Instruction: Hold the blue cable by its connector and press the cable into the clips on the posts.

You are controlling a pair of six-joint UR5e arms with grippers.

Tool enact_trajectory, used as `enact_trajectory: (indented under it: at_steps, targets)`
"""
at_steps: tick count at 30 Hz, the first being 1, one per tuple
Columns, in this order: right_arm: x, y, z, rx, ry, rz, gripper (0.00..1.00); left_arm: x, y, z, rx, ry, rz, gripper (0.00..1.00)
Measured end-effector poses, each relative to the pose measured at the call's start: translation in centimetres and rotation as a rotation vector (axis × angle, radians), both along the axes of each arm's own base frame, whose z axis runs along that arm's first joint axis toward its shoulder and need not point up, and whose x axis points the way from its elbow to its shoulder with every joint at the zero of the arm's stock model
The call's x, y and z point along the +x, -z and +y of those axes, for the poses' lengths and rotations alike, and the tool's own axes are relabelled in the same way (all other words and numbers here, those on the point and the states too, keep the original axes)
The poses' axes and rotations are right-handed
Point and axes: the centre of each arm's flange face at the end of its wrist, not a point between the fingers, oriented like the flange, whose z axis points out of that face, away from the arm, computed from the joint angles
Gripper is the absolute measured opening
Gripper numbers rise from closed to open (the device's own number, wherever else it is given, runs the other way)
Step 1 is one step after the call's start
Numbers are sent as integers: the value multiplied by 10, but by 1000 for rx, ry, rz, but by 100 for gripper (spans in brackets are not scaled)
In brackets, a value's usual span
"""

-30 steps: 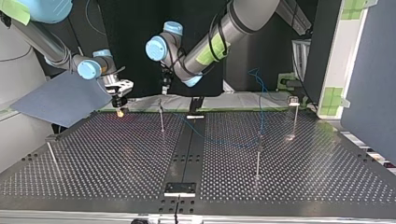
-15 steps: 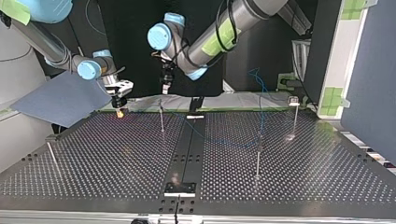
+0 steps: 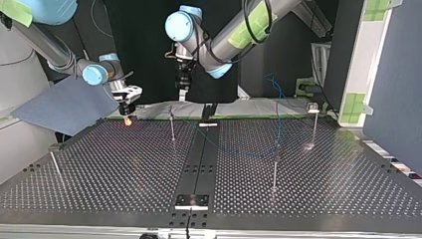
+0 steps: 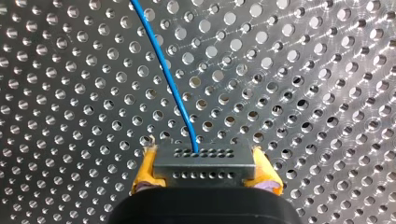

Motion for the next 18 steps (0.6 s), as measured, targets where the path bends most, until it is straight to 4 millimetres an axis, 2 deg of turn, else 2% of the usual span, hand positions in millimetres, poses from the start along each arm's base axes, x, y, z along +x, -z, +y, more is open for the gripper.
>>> enact_trajectory:
  at_steps: [12, 18]
  targets:
    - [-1, -3, -3, 15, 2, 12, 0, -27, -34, 20, -87, -17, -75, 100]
    - [-7, -3, -3, 35, 30, 55, 0, -41, -50, 30, -137, -14, -111, 100]
